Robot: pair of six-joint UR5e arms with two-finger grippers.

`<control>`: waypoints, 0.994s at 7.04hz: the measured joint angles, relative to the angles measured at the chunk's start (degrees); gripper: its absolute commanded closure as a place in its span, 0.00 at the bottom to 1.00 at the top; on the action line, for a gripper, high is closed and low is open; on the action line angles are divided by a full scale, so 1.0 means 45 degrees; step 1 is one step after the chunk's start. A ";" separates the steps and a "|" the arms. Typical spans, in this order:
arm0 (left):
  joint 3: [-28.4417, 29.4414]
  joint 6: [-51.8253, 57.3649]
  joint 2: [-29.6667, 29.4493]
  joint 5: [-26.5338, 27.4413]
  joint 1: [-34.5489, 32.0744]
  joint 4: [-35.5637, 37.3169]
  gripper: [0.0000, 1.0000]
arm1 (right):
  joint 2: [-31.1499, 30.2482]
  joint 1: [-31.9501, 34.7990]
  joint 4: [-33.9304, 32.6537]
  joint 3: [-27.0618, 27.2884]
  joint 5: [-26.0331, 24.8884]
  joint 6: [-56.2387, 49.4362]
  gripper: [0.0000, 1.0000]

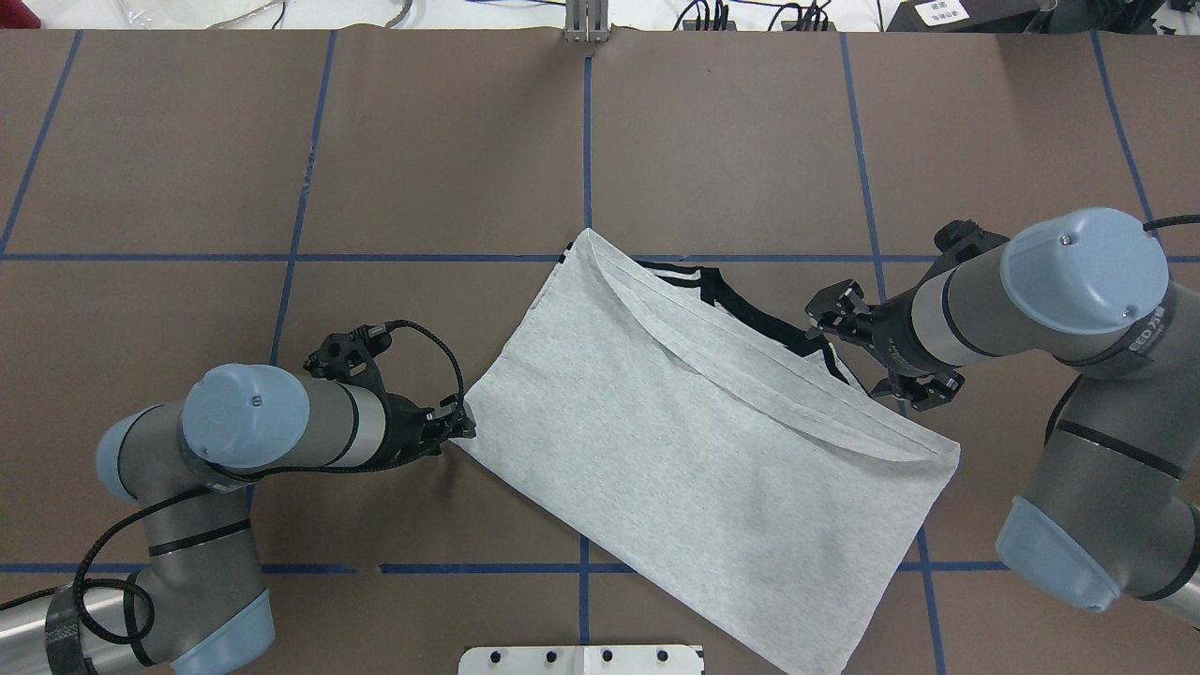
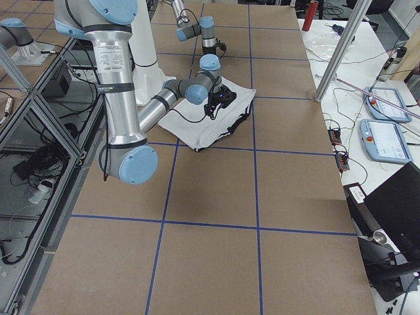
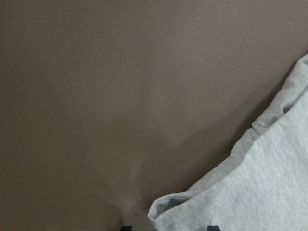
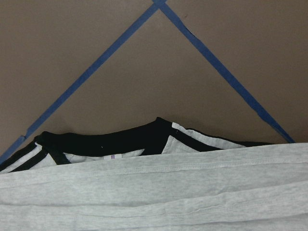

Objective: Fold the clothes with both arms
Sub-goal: 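Rotate the grey shirt upright with both grippers, then release it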

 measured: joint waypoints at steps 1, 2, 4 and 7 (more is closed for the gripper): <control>0.0024 0.0004 -0.0002 0.0057 -0.0011 0.0001 1.00 | 0.0008 0.0019 0.0000 0.0032 0.0012 0.0000 0.00; 0.0022 0.0117 0.0001 0.0101 -0.0069 0.0006 1.00 | 0.0011 0.0038 0.0004 0.0060 0.0040 0.0000 0.00; -0.0053 0.1407 0.0016 0.0230 -0.0829 0.0065 1.00 | 0.0021 0.0055 -0.0003 0.0086 0.0056 0.0000 0.00; 0.2035 0.4529 -0.1616 0.0244 -0.3262 0.0215 1.00 | 0.0050 0.0047 -0.0005 0.0240 0.0123 0.0000 0.00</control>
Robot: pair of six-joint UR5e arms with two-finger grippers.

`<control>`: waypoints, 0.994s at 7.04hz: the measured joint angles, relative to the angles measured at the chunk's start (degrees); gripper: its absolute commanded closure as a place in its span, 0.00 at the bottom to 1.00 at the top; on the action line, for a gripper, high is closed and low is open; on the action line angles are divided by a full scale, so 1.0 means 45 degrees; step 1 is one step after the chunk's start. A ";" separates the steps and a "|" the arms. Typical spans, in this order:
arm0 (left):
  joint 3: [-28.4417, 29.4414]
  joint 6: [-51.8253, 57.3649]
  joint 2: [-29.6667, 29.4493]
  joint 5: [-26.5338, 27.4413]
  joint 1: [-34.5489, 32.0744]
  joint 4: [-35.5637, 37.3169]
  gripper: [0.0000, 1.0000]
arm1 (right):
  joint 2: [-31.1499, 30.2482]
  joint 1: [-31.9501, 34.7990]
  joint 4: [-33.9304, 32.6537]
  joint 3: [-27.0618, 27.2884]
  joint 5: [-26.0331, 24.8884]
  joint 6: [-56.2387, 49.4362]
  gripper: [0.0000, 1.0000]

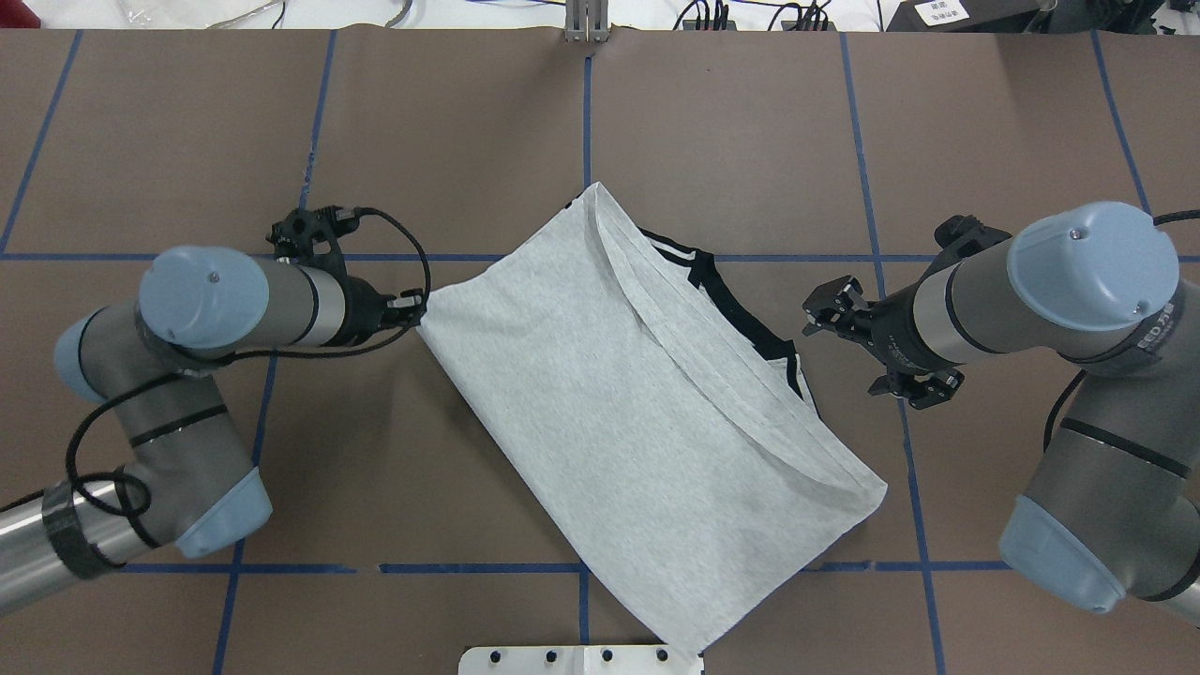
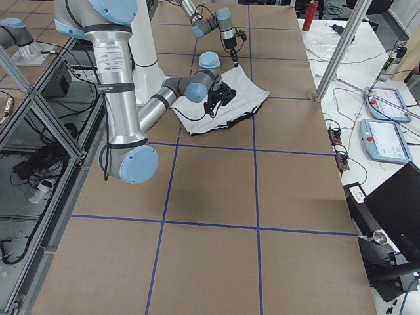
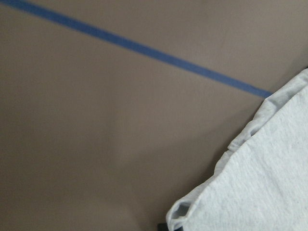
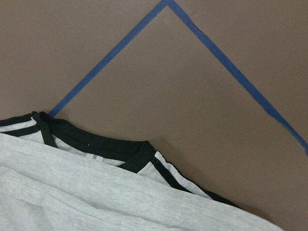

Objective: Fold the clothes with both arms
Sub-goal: 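Rotate the grey shirt upright with both grippers, then release it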

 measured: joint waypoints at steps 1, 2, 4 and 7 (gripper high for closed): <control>0.1887 0.0178 -0.1490 -0.0005 -0.0863 -0.0376 1.00 | 0.0009 -0.0008 0.0004 0.0034 0.0021 0.0000 0.00; 0.4104 0.0211 -0.3014 -0.0006 -0.1571 -0.1234 1.00 | 0.0034 -0.0014 0.0012 0.0065 0.0029 0.0000 0.00; 0.7566 0.0178 -0.5138 -0.0021 -0.2246 -0.2902 0.41 | 0.0177 -0.0059 0.0024 0.0116 -0.0028 0.0012 0.00; 0.6506 0.0153 -0.4309 -0.0713 -0.2430 -0.3307 0.41 | 0.1065 -0.0778 -0.0018 -0.0248 -0.0291 0.0019 0.00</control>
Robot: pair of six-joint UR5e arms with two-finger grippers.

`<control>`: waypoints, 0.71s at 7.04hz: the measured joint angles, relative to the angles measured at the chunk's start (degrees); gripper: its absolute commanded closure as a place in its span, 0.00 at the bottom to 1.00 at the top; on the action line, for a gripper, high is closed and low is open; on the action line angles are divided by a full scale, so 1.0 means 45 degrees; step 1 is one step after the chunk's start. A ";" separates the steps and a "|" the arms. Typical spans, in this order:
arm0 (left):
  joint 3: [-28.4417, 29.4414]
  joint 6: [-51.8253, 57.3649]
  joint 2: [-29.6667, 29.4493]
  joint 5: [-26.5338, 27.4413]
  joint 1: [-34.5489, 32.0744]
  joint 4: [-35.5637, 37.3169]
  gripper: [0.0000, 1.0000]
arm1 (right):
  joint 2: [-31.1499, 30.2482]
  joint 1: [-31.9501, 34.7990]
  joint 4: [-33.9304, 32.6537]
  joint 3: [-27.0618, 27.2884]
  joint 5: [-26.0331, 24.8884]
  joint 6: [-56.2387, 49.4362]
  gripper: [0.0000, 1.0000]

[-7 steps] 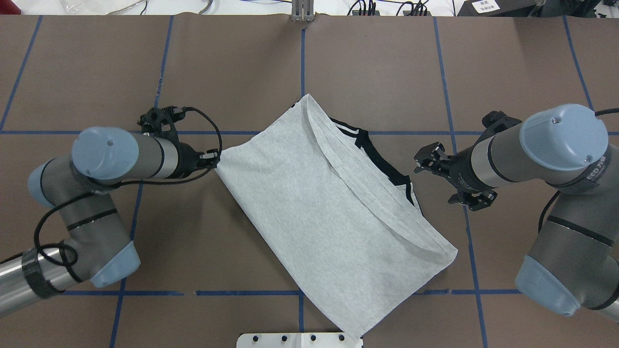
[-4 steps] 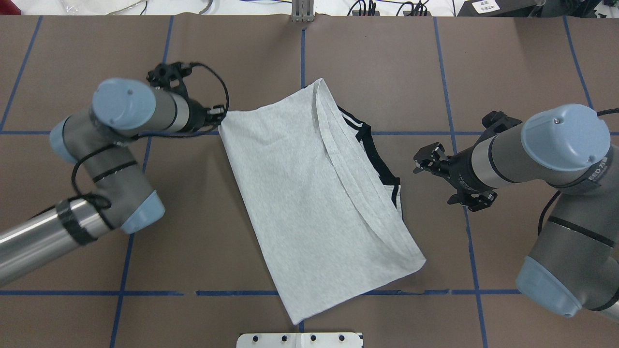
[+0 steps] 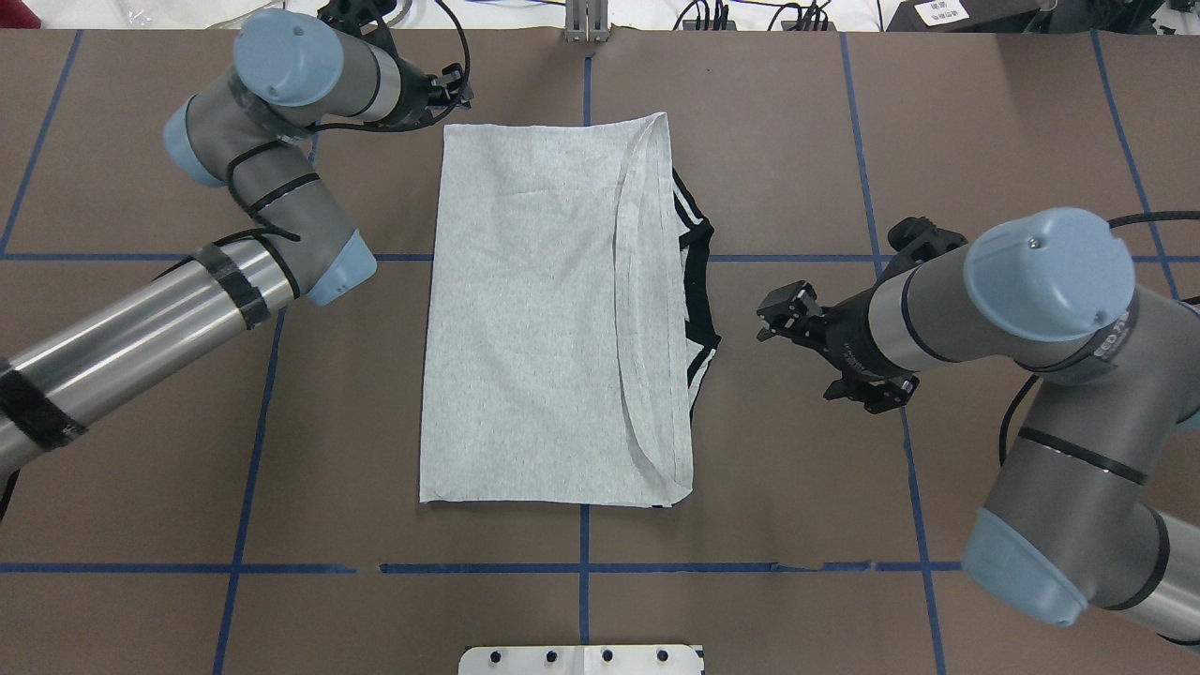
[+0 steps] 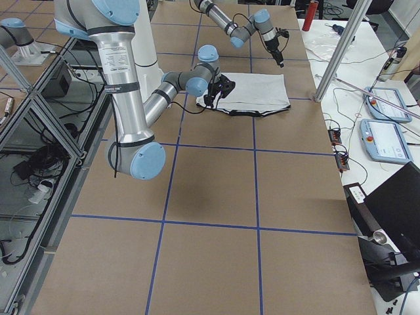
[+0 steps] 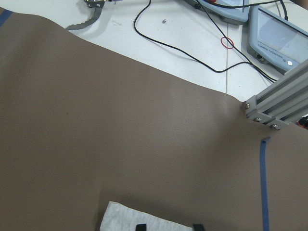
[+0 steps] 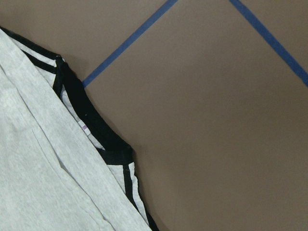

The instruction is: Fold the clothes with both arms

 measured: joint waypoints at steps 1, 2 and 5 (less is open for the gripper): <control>-0.1238 -0.0005 0.0945 -0.0643 -0.0033 0.0032 0.40 | 0.0493 -0.0464 -0.0271 -0.0392 -0.0066 -0.0291 0.00; -0.2291 -0.0021 0.1752 -0.1066 -0.0061 0.0053 0.40 | 0.1342 -0.0949 -0.1208 -0.0878 -0.0087 -0.1486 0.00; -0.3439 -0.0034 0.2831 -0.1299 -0.0076 0.0053 0.39 | 0.3863 -0.1566 -0.4939 -0.2284 0.0062 -0.7416 0.00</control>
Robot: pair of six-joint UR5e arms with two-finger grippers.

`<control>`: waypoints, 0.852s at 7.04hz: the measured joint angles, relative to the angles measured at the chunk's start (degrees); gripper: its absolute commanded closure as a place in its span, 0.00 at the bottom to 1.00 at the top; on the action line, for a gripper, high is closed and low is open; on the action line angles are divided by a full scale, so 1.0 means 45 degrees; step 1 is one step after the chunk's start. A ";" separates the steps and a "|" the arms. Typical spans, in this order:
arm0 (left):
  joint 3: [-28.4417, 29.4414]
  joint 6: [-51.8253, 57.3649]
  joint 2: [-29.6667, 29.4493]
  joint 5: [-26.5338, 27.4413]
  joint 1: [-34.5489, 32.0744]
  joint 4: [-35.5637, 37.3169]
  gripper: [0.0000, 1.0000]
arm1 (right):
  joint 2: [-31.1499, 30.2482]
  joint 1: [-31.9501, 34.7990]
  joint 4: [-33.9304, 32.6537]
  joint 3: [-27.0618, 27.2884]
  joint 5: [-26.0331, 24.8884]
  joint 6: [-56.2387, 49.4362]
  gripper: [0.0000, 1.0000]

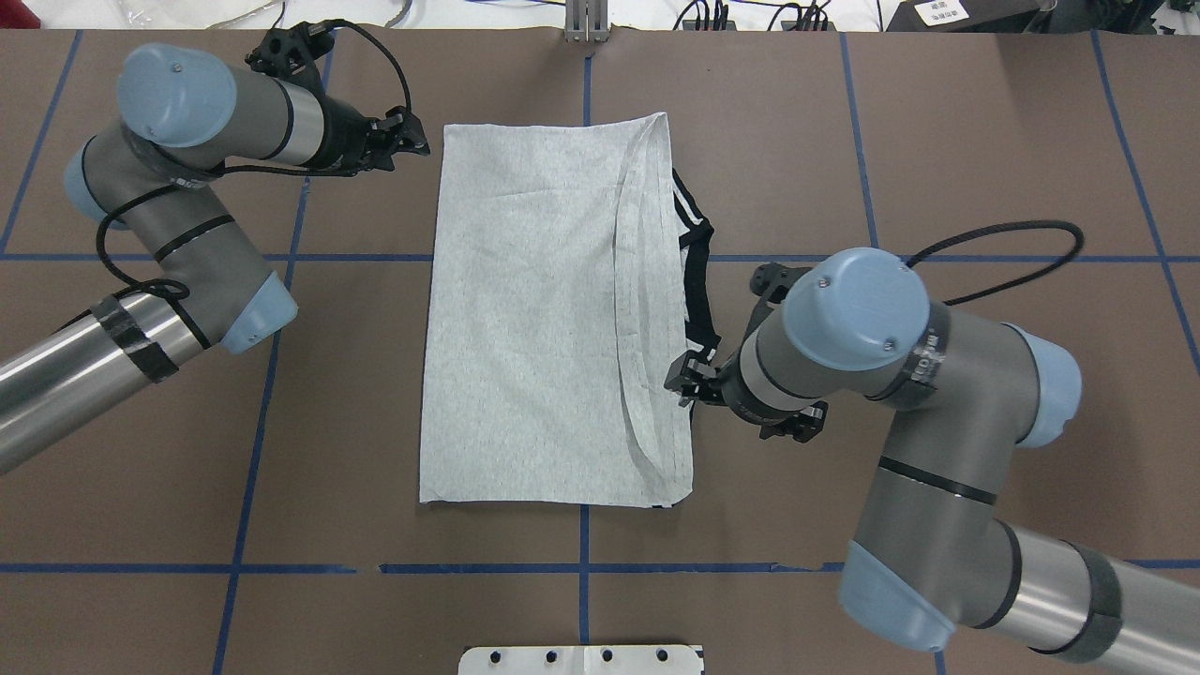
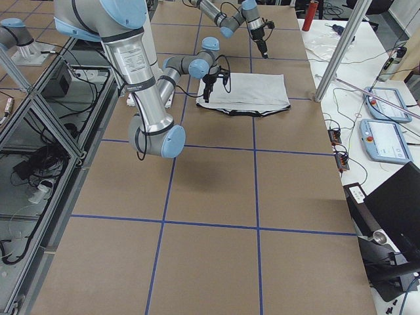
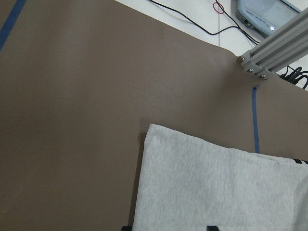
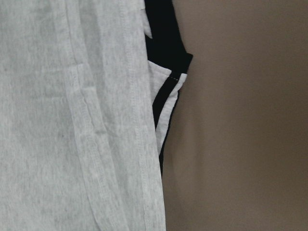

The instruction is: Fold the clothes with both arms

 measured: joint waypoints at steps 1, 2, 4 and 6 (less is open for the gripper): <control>-0.0074 0.0000 0.0109 -0.0002 -0.0001 -0.0004 0.39 | 0.0717 -0.0101 -0.0383 -0.0858 0.0024 -0.1361 0.00; -0.0204 0.0000 0.0241 0.0002 -0.0001 -0.0006 0.39 | 0.1307 -0.0203 -0.0531 -0.1672 0.0028 -0.2402 0.00; -0.0454 -0.0001 0.0436 -0.0006 -0.0001 -0.0006 0.39 | 0.2144 -0.0392 -0.1200 -0.2791 -0.0065 -0.3962 0.00; -0.0486 0.0000 0.0467 -0.0007 -0.0002 0.0007 0.39 | 0.2551 -0.0504 -0.1750 -0.3455 -0.0149 -0.4907 0.00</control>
